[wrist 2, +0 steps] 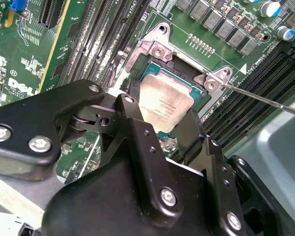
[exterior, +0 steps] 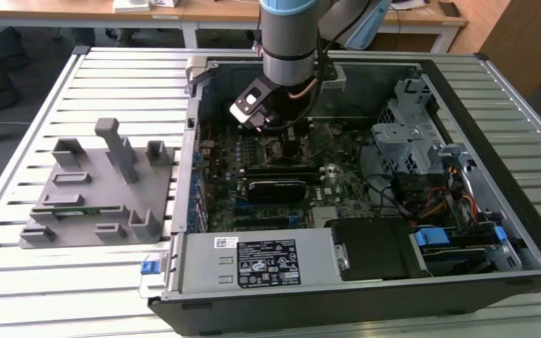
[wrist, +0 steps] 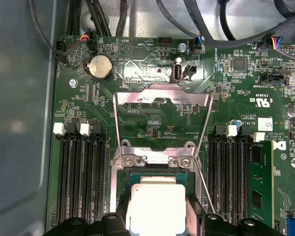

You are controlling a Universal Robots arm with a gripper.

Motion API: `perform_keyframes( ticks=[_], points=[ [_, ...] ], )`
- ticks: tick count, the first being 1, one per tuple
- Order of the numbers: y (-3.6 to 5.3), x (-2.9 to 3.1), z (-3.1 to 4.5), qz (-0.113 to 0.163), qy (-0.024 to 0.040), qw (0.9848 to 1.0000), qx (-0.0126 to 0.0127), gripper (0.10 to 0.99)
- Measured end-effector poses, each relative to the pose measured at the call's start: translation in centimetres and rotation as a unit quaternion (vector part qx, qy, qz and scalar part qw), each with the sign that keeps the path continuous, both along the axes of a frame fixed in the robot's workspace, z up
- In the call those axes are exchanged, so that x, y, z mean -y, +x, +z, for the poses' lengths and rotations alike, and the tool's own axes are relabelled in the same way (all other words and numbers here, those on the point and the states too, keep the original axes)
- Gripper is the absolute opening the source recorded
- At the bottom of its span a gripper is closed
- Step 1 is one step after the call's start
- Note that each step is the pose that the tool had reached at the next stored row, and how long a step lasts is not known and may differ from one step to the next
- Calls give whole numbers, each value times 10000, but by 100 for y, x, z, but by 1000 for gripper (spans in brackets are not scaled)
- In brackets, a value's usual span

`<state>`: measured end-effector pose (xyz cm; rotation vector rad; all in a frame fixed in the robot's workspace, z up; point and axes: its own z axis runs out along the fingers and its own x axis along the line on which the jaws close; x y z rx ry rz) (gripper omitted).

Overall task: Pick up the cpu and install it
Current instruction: 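Place the cpu into insertion slot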

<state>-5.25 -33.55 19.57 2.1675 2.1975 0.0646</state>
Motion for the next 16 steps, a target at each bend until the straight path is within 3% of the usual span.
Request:
perform_keyframes(
  ticks=[16],
  points=[
    [4, 0, -31, -1, 0, 10000, -1, 533]
  ],
)
